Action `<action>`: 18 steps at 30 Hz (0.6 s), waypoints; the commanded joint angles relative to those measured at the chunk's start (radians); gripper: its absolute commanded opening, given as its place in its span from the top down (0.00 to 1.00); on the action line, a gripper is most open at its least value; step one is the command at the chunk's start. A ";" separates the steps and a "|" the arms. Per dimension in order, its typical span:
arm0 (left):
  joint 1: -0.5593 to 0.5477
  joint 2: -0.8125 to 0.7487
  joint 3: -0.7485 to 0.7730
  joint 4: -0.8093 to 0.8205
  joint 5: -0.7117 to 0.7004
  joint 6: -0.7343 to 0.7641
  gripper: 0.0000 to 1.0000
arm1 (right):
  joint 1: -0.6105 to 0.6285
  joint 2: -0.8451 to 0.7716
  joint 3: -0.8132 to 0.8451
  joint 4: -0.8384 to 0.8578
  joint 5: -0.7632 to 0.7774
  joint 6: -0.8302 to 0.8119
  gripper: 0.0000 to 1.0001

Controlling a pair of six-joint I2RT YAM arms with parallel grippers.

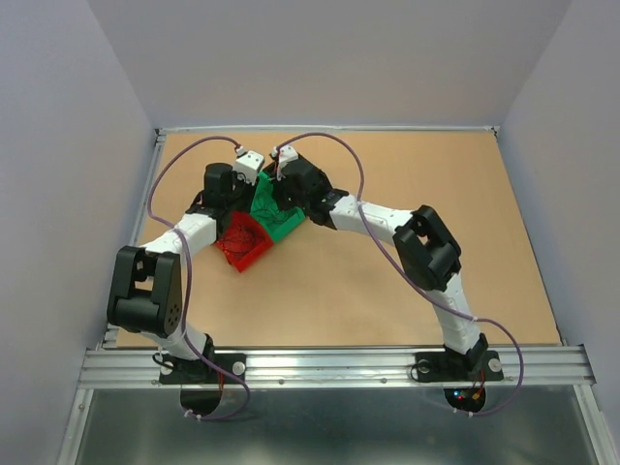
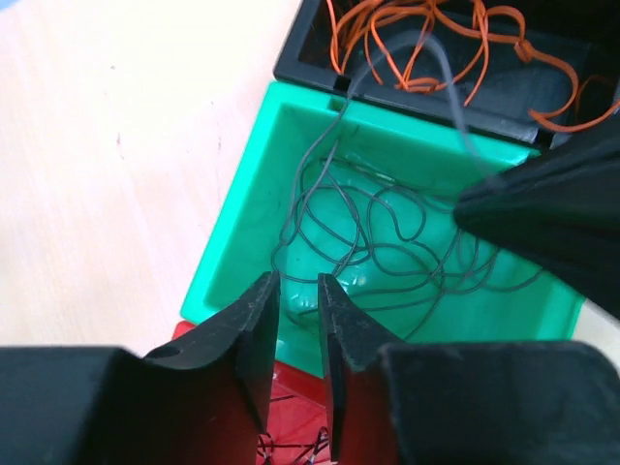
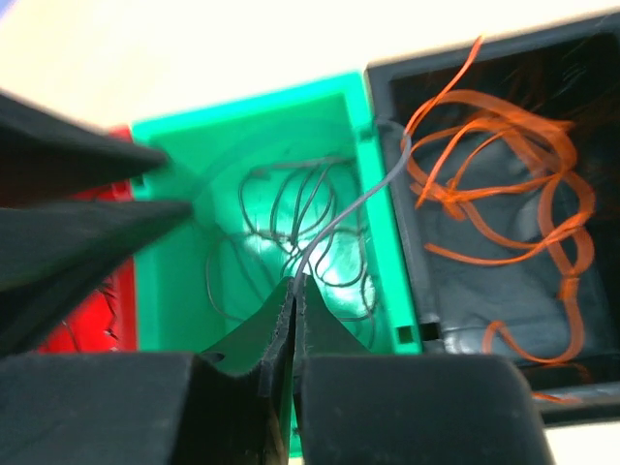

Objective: Untangle the cables

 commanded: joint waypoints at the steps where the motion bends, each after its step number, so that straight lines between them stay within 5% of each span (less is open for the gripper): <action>1: 0.018 -0.088 -0.016 0.018 0.044 -0.004 0.61 | 0.007 0.074 0.054 0.040 -0.080 -0.004 0.99; 4: 0.036 -0.122 -0.023 0.015 0.079 -0.009 0.52 | 0.007 0.164 0.101 0.036 -0.112 0.005 0.99; 14: 0.053 -0.101 -0.021 0.028 0.082 -0.010 0.49 | 0.009 0.200 0.164 -0.092 -0.123 -0.003 0.99; 18: 0.053 -0.063 -0.003 0.029 0.079 -0.007 0.49 | 0.009 0.152 0.149 -0.095 -0.128 -0.015 0.82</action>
